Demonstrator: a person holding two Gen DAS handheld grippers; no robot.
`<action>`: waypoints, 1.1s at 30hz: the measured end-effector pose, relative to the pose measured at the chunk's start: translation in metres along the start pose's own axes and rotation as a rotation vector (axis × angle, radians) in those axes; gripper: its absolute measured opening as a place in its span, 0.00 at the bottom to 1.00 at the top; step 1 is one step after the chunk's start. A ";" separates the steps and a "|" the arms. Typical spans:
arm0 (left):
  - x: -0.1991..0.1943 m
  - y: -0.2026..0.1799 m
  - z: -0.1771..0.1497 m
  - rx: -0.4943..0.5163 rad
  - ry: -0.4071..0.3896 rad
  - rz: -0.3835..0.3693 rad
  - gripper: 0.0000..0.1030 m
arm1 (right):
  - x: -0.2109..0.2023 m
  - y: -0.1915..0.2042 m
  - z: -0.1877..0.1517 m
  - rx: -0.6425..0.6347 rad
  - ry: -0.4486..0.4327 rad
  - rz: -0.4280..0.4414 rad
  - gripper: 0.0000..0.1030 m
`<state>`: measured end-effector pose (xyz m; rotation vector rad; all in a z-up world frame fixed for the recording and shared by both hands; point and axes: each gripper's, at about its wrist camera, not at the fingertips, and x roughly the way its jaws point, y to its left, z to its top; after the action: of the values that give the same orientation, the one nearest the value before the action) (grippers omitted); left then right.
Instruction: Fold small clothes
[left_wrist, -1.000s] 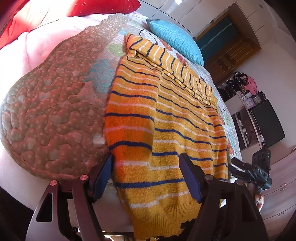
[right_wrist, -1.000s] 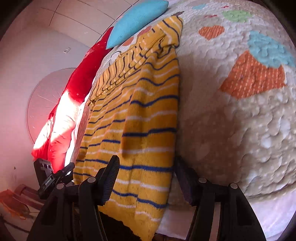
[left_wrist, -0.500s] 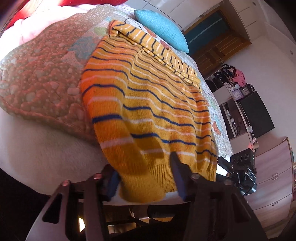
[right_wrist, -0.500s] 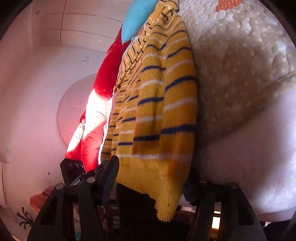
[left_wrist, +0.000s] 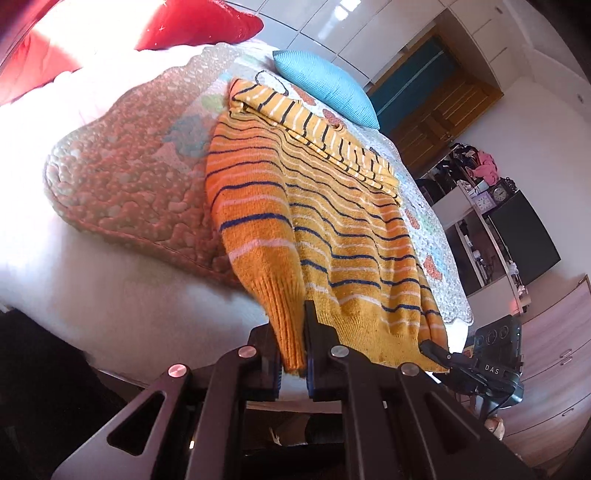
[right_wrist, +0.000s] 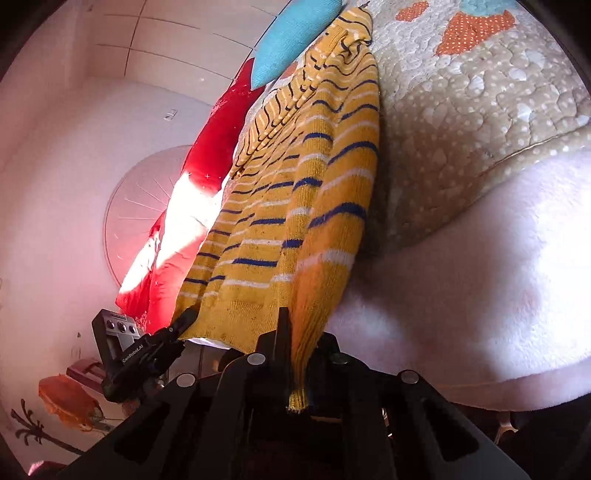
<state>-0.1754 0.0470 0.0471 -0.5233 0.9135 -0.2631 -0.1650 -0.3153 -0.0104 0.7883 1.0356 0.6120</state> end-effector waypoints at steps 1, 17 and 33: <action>0.002 -0.002 0.002 0.006 -0.001 0.005 0.08 | 0.002 -0.001 0.003 -0.001 0.002 -0.012 0.07; 0.015 -0.022 0.114 0.054 -0.121 -0.009 0.08 | 0.015 0.101 0.122 -0.294 -0.110 -0.079 0.07; 0.195 -0.012 0.306 0.028 0.031 0.119 0.10 | 0.125 0.075 0.332 -0.199 -0.110 -0.274 0.09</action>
<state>0.1869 0.0498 0.0730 -0.4386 0.9661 -0.1757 0.1826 -0.2683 0.0827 0.4898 0.9447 0.4239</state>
